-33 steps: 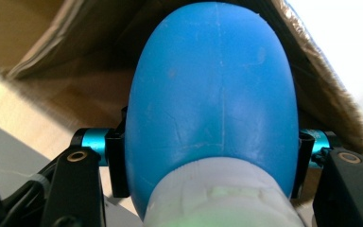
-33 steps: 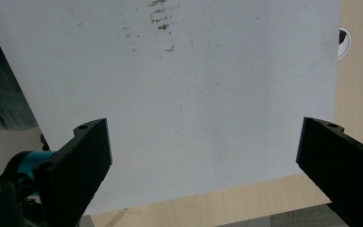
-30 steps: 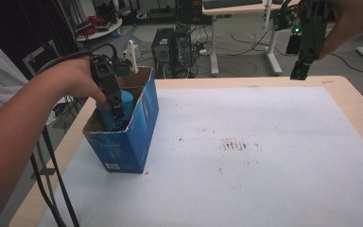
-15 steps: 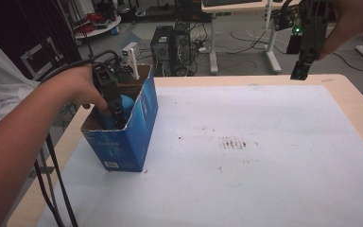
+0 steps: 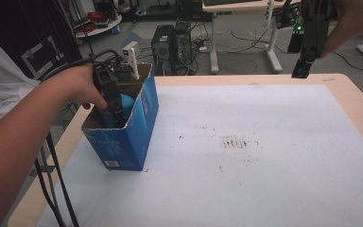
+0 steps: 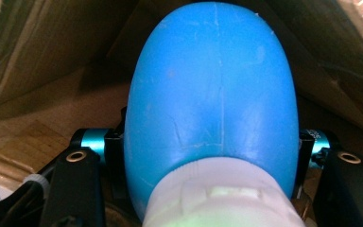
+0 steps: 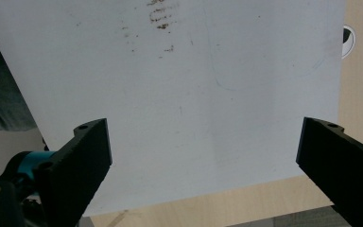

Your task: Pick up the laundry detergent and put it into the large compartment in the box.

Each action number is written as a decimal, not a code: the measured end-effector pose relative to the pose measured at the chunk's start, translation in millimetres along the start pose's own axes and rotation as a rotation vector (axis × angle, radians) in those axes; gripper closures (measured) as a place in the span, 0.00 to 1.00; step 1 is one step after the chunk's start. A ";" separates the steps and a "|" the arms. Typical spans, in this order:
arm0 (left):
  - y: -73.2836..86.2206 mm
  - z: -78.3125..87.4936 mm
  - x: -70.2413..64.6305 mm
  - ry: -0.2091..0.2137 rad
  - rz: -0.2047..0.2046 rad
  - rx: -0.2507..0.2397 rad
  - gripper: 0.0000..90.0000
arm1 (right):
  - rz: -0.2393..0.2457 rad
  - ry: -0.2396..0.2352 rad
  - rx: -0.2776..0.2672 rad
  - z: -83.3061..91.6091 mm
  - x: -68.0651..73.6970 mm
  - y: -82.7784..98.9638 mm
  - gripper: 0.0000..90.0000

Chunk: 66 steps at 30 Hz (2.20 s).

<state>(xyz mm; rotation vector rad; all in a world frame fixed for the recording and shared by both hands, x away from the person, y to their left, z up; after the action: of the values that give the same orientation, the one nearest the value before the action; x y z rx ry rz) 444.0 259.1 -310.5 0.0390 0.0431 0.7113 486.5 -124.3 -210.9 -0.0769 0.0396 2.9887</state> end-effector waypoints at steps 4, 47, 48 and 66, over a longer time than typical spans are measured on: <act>0.1 0.0 -0.2 0.004 0.005 -0.004 0.42 | 0.001 0.002 0.003 0.9 -0.5 1.8 0.03; 12.6 69.4 -15.0 -0.024 -0.058 -0.040 0.18 | 0.007 0.004 0.003 1.2 1.8 0.3 0.03; 12.6 71.6 -16.6 -0.025 -0.068 -0.040 0.18 | 0.003 0.006 0.006 1.5 2.0 0.6 0.03; -7.6 105.1 -61.3 -0.059 -0.259 -0.029 0.06 | 0.001 -0.003 0.009 -0.8 4.1 1.1 0.03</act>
<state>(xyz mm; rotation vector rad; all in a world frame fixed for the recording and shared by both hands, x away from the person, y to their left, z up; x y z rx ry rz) 408.1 211.0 -204.3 0.0262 -0.0184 0.4518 482.3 -124.8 -211.9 -0.0720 0.0534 2.9892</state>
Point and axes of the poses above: each handheld gripper's, and its own axes: z roughly backward along the jaws, y roughly out of its underside, x roughly to its left, the point moved 2 cm from there along -z, roughly forward along the jaws, and after that the axes turned 1 degree about x, right-handed, at the moved point
